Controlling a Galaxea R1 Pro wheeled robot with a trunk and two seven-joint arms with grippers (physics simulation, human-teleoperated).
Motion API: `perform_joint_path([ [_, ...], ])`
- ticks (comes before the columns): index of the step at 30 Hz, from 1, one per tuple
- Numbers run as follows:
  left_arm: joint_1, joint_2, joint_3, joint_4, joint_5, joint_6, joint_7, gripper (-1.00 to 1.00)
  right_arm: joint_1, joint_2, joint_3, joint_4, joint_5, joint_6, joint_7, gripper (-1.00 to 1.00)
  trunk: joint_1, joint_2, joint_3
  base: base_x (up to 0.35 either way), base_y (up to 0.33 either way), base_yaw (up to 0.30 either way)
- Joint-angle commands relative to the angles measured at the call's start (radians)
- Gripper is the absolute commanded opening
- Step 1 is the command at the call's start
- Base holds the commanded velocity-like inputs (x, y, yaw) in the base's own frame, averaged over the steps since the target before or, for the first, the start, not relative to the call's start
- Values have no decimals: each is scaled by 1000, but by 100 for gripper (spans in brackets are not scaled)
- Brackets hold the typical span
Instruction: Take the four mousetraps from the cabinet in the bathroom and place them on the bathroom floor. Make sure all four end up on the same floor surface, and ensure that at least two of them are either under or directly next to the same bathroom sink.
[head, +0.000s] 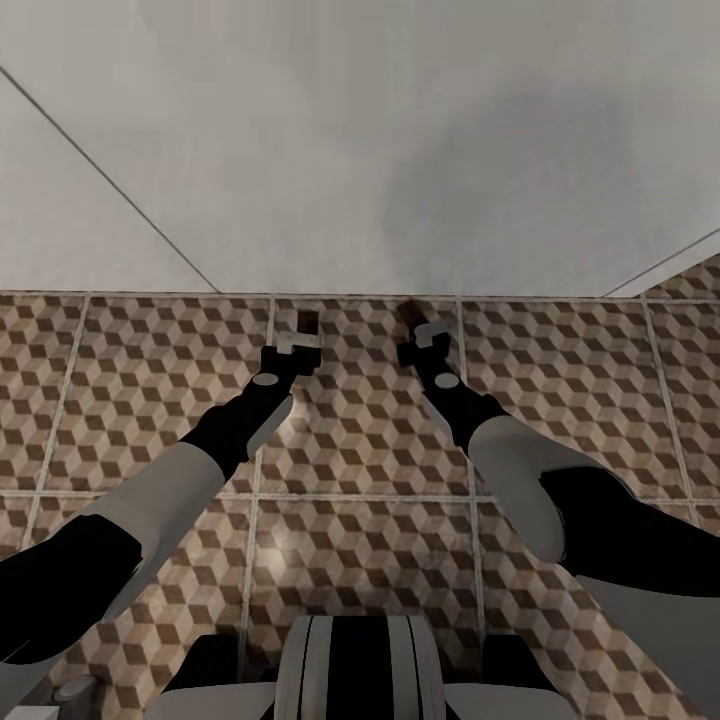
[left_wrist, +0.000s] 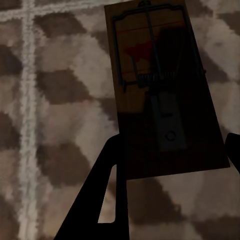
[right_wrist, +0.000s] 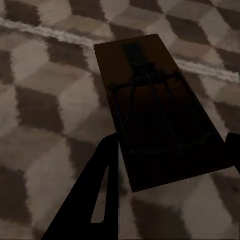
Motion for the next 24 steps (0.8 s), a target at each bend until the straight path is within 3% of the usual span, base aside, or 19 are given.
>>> perform_joint_path([
  [1,-1,1,-6,-2,8,4,9,-100,-1,0,6,4,6,-1,-11,-100,0,0,0,0,0,0],
  [24,-1,-9,-8,-4,7,4,13,-100,-1,0,6,34,7,-25,-12,-100,0,0,0,0,0,0],
])
